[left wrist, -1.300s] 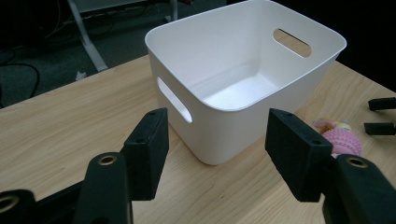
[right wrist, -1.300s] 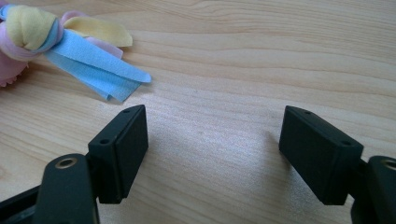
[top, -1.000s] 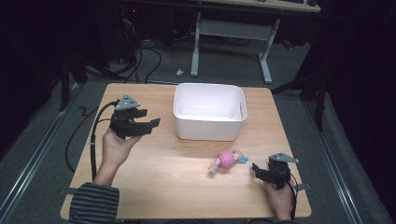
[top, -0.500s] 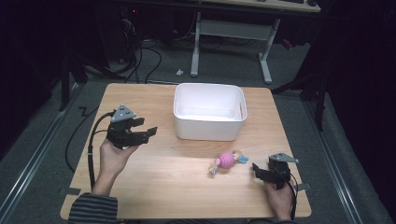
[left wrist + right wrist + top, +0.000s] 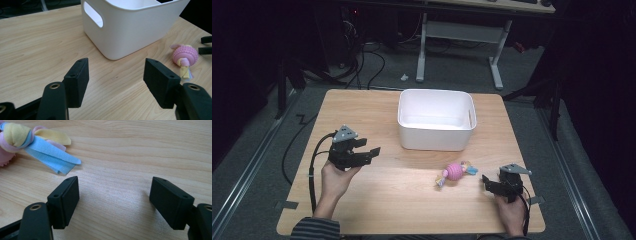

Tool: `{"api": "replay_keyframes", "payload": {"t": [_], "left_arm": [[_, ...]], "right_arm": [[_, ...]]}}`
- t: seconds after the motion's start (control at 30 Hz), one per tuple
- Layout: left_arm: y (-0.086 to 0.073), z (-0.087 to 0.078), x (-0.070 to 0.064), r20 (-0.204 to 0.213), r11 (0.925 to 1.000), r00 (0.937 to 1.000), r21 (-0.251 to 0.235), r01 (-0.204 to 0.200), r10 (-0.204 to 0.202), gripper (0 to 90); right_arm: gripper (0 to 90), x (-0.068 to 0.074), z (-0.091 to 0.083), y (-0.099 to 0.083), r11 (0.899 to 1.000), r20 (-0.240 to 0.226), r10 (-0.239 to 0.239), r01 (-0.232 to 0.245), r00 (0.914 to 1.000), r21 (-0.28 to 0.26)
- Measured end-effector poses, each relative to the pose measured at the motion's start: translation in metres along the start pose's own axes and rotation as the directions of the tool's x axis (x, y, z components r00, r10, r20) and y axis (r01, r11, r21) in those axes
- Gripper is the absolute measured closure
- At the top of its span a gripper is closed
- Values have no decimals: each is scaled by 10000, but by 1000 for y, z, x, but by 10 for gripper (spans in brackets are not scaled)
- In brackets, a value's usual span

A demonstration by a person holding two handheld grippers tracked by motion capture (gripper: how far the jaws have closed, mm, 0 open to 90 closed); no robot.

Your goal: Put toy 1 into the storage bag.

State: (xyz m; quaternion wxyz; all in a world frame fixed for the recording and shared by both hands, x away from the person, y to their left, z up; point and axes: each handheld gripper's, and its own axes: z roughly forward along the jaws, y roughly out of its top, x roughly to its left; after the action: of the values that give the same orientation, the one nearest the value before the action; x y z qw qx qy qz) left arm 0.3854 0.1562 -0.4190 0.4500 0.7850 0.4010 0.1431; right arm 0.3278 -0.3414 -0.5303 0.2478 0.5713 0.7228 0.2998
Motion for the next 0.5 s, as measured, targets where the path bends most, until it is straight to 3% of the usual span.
{"api": "replay_keyframes", "payload": {"t": [0.5], "left_arm": [[-34, 20, 0, -114, 9980, 9996, 568, 265, -259, 373]], "right_arm": [[241, 0, 0, 0, 10000, 2, -8, 8, 10000, 1]]}}
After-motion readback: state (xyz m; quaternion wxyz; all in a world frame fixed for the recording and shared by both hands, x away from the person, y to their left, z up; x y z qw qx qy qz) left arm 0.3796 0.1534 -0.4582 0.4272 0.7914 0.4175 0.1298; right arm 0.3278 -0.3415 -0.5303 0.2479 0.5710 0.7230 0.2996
